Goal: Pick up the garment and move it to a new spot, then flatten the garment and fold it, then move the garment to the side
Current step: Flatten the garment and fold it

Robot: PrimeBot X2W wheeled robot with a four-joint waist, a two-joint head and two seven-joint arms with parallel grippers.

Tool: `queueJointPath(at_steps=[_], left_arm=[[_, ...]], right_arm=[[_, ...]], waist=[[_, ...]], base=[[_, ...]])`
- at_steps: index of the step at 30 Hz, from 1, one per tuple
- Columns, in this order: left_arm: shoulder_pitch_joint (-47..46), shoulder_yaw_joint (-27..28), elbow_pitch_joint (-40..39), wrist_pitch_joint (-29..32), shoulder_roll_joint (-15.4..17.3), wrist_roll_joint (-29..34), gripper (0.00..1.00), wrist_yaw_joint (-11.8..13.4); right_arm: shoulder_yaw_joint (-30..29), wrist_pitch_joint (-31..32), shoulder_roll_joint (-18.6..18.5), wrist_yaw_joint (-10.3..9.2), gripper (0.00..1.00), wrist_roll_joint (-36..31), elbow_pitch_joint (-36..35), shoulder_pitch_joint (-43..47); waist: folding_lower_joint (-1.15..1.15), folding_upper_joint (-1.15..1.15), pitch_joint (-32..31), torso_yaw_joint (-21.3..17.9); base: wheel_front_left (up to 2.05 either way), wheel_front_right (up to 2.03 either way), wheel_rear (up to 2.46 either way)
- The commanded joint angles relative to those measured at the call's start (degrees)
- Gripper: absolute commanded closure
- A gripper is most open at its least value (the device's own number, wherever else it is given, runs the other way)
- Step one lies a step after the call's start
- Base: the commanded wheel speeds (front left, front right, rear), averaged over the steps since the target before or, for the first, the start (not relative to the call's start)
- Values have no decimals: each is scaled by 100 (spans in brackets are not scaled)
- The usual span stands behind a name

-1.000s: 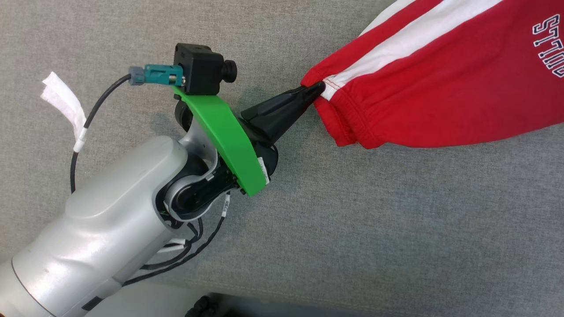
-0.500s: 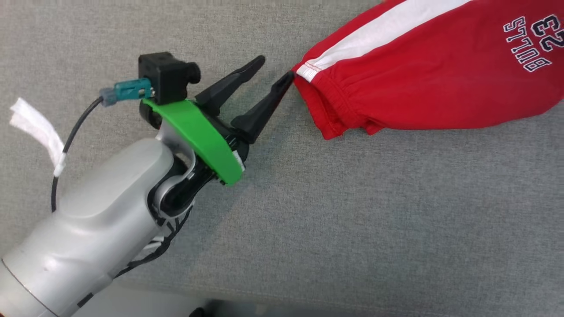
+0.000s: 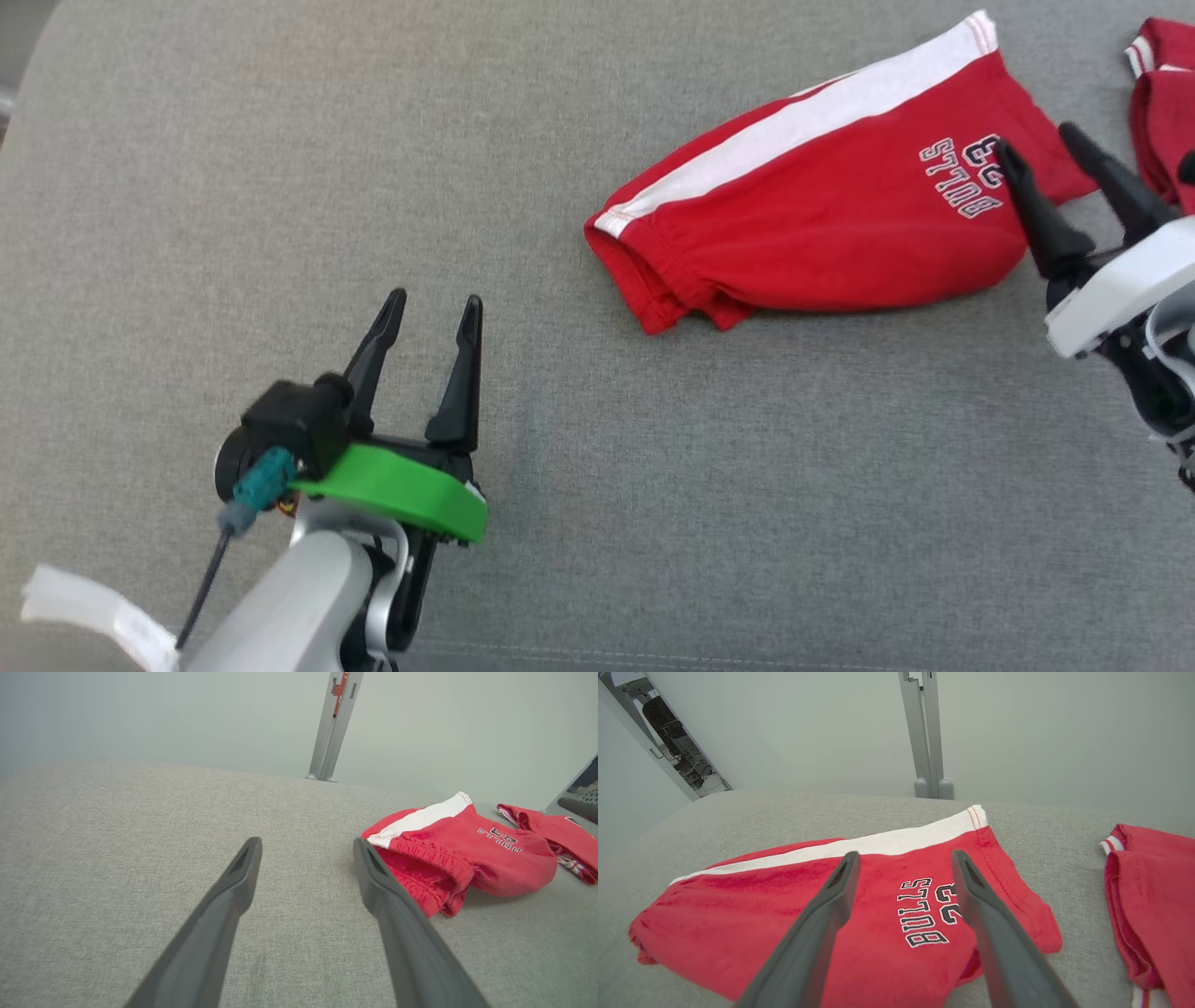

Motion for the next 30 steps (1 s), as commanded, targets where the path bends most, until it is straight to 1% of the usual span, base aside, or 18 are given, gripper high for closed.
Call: queueJointPath(at_steps=[1, 4, 6, 10, 13, 16, 18, 22, 26, 30], left_arm=[[363, 202, -154, -14, -114, 332, 0, 94], [1004, 627, -481, -13, -415, 944, 0, 177], [1317, 820, -626, -14, -620, 1265, 0, 149], [1709, 1122, -736, -14, -924, 1930, 0, 109], [1889, 1277, -801, -8, -1159, 2327, 0, 70], [2002, 1364, -805, -8, -1340, 2708, 0, -19], [2063, 1388, -785, -8, -1439, 2909, 0, -73], [2142, 1378, -765, -8, -1594, 3124, 0, -189], [2103, 1217, -724, -9, -1683, 3286, 0, -314], [1932, 1039, -670, -9, -1706, 3366, 0, -386]], right_arm=[[-11, -46, 78, -6, 0, -49, 39, 241], [-250, -43, 284, -6, 0, -142, -13, 614], [-415, -44, 380, -6, 0, -202, -34, 883], [-724, -44, 515, -6, 0, -352, -81, 1326], [-932, -43, 552, -6, 0, -414, -96, 1558], [-1078, -42, 516, -6, 0, -472, -40, 1688], [-1143, -42, 451, -6, 0, -542, 73, 1662], [-1216, 11, 339, -4, 0, -704, 558, 1415], [-1306, 281, 165, -6, 0, -856, 1068, 980], [-1302, 724, -14, -5, 0, -1089, 1483, 405]], waist=[[0, 0, -704, -283], [0, 0, -898, -295], [0, 0, -975, -262], [0, 0, -1059, -114], [0, 0, -1049, 20], [0, 0, -984, 204], [0, 0, -923, 330], [0, 0, -785, 598], [0, 0, -559, 839], [0, 0, -266, 1022]], base=[[0, 0, 0], [0, 0, 0], [0, 0, 0], [0, 0, 0], [0, 0, 0], [0, 0, 0], [0, 0, 0], [0, 0, 0], [0, 0, 0], [0, 0, 0]])
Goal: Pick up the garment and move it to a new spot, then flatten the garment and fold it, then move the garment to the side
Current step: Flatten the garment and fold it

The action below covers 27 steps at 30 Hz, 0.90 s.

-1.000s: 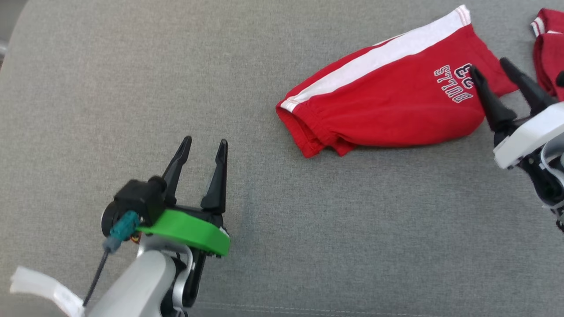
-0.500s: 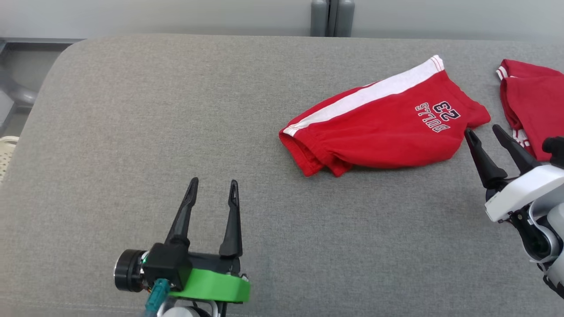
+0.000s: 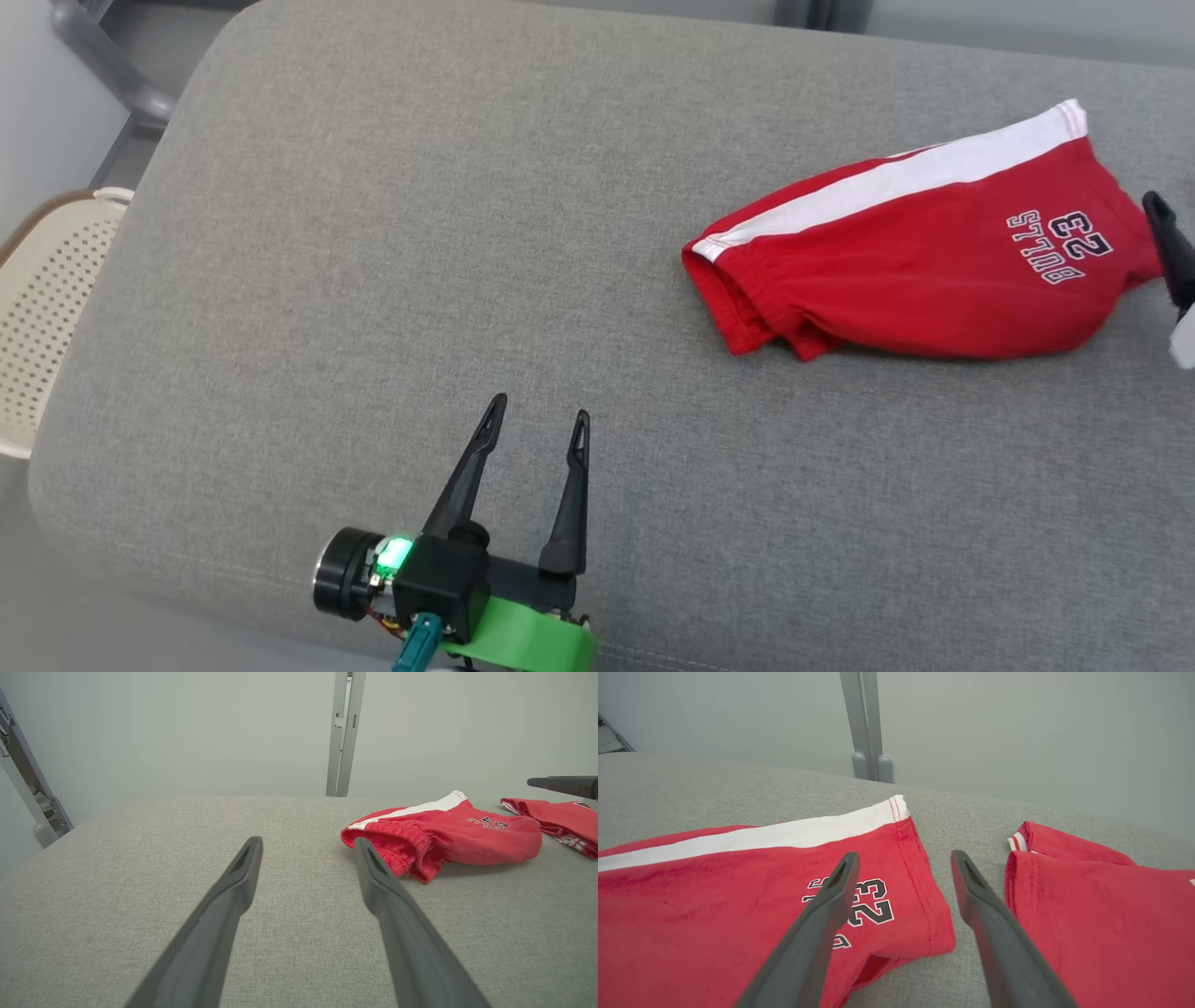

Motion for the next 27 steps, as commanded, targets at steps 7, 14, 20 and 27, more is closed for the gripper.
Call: queueJointPath(at_steps=[7, 14, 20, 27], left_arm=[[-398, -362, -20, 0, -14, -213, 0, 7], [-642, -588, -22, 0, -15, -302, 0, 82], [-789, -705, 36, 0, -14, -337, 0, 125], [-799, -651, 146, 0, -11, -246, 0, 106]], right_arm=[[201, 923, -390, -4, 0, -245, 460, -798], [327, 1380, -532, -5, 0, -177, 637, -1183], [440, 1736, -502, -5, 2, -51, 904, -1261], [617, 1739, -287, -1, 100, 278, 753, -1093]], waist=[[0, 0, 760, 492], [0, 0, 1049, 584], [0, 0, 1164, 607], [0, 0, 961, 346]], base=[[0, 0, 0], [0, 0, 0], [0, 0, 0], [0, 0, 0]])
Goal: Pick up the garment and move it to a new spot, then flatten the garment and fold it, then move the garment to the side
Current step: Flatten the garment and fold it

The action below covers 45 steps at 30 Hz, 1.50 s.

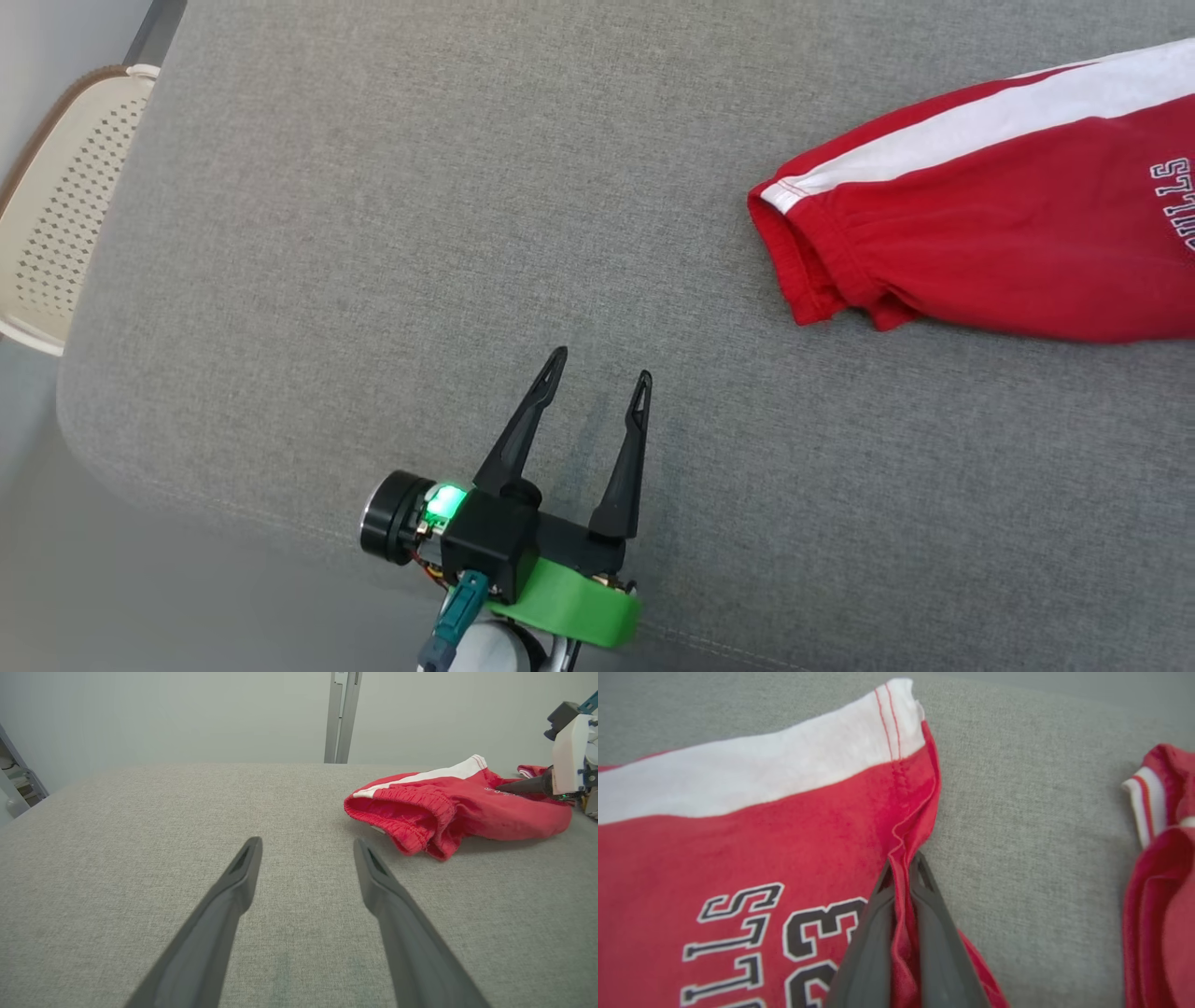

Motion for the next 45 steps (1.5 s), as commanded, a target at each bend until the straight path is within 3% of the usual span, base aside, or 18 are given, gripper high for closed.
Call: queueJointPath(at_steps=[1, 13, 22, 34, 45], left_arm=[[-36, 43, 18, 0, 3, 65, 0, -13], [308, 340, 144, 0, 8, 292, 0, -151], [456, 472, 129, 0, 8, 347, 0, -240], [512, 466, 153, 0, 8, 356, 0, -246], [596, 426, 121, 0, 7, 300, 0, -258]], right_arm=[[122, 2, 66, 1, 100, 28, 5, 175], [397, 25, 152, -2, 100, 269, -441, 373], [385, -126, 66, -1, 100, 95, -580, 606], [416, -179, 822, -1, 100, -99, -1111, 338], [373, -174, 1944, -1, 100, 9, -1196, 596]], waist=[[0, 0, -219, -244], [0, 0, -1075, -1178], [0, 0, -1283, -1463], [0, 0, -1454, -1315], [0, 0, -1557, -1065]], base=[[0, 0, 0], [0, 0, 0], [0, 0, 0], [0, 0, 0], [0, 0, 0]])
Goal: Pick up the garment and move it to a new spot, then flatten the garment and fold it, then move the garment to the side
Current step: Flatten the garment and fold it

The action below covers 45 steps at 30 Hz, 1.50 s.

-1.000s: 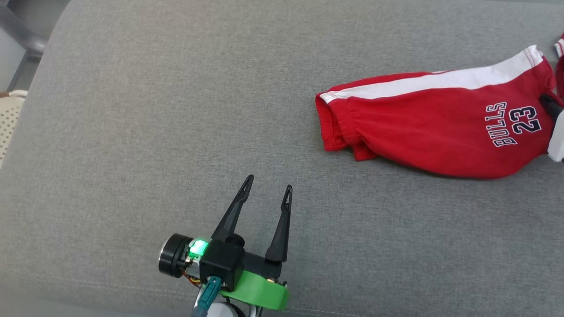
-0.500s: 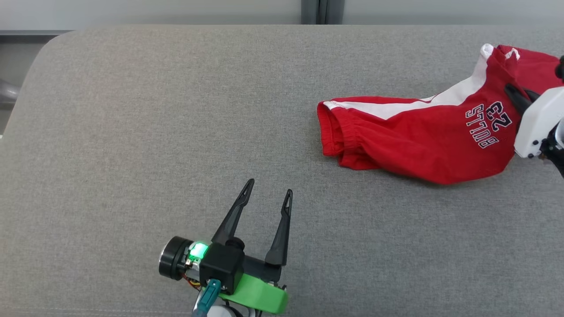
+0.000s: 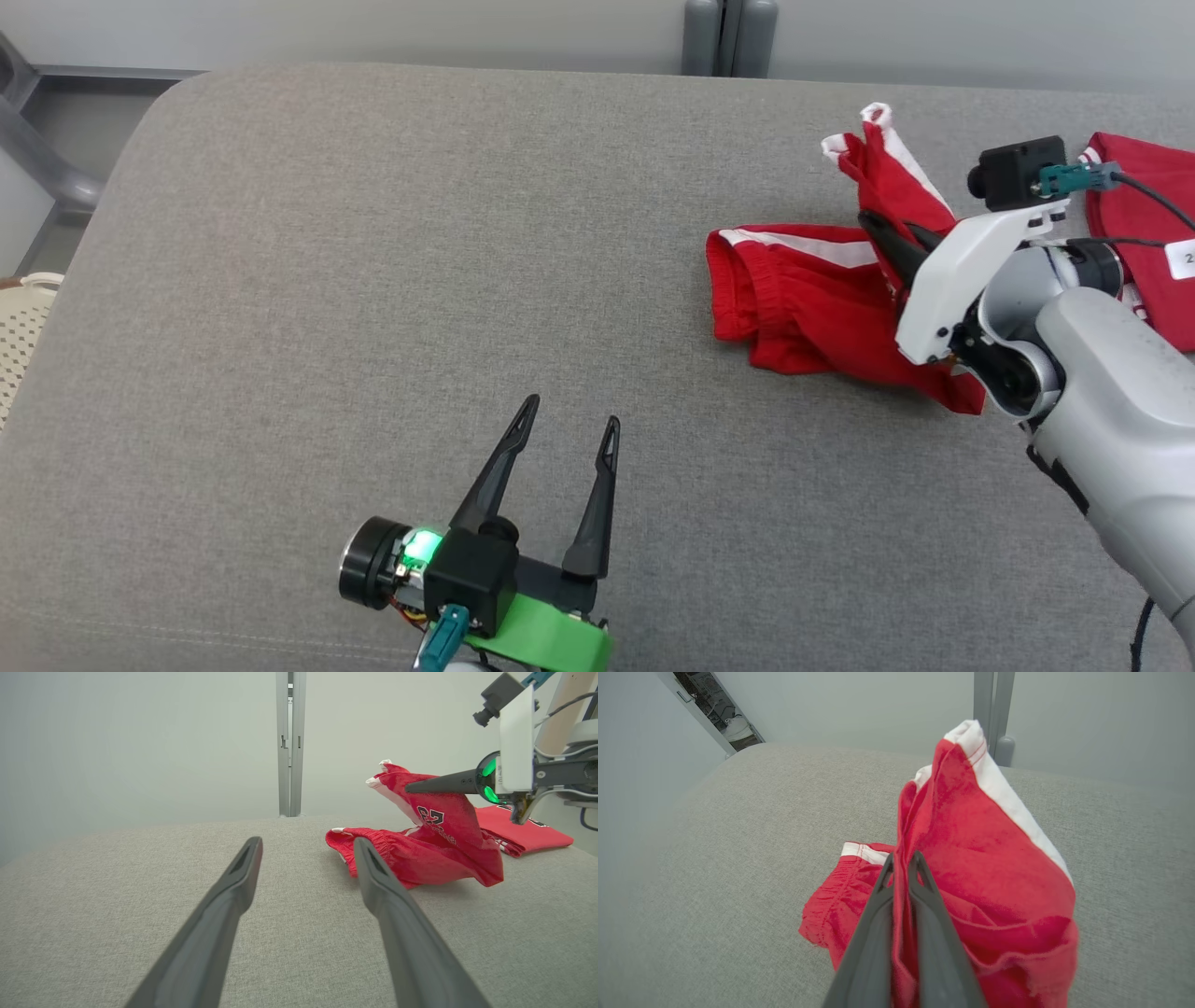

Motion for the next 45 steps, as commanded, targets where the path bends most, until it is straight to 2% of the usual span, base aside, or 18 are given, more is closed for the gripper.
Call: queueJointPath(at_steps=[1, 7, 18, 19, 20, 21, 27, 33, 37, 41, 45], left_arm=[[61, 3, -23, 0, 14, -14, 0, 7], [59, -57, -8, 0, 14, -56, 0, 9], [-47, -103, -33, 0, 14, -111, 0, 44], [-57, -105, -34, 0, 14, -119, 0, 49], [-66, -103, -31, 0, 14, -125, 0, 53], [-71, -98, -24, 0, 14, -133, 0, 57], [-40, 0, 15, 0, 14, -66, 0, 57], [118, 186, 6, 0, 14, 17, 0, 35], [237, 329, -8, 0, 14, 80, 0, 6], [422, 494, -61, 0, 14, 154, 0, -16], [594, 617, -130, 0, 14, 213, 0, -63]], right_arm=[[-1, -47, 129, -6, 100, 18, 6, 94], [5, -83, 551, -6, 100, -24, 49, 90], [153, -28, 1052, -6, 100, -79, 411, 164], [165, -37, 1098, -6, 81, -48, 437, 182], [174, -77, 1156, -5, 56, 23, 427, 206], [171, -106, 1218, -5, 0, 130, 380, 233], [224, -683, 1054, -5, 0, 331, -23, 257], [305, -1781, 556, -4, 0, -29, -284, 441], [283, -2209, 293, -4, 0, -350, -300, 692], [-18, -2318, 131, -4, 0, -738, -329, 1129], [-589, -2311, 224, -4, 0, -1106, -605, 1795]], waist=[[0, 0, 1, 71], [0, 0, 14, 213], [0, 0, 115, 385], [0, 0, 126, 390], [0, 0, 134, 392], [0, 0, 136, 386], [0, 0, 34, 203], [0, 0, -192, -95], [0, 0, -383, -278], [0, 0, -543, -437], [0, 0, -630, -508]], base=[[0, 0, 0], [0, 0, 0], [0, 0, 0], [0, 0, 0], [0, 0, 0], [0, 0, 0], [0, 0, 0], [0, 0, 0], [0, 0, 0], [0, 0, 0], [0, 0, 0]])
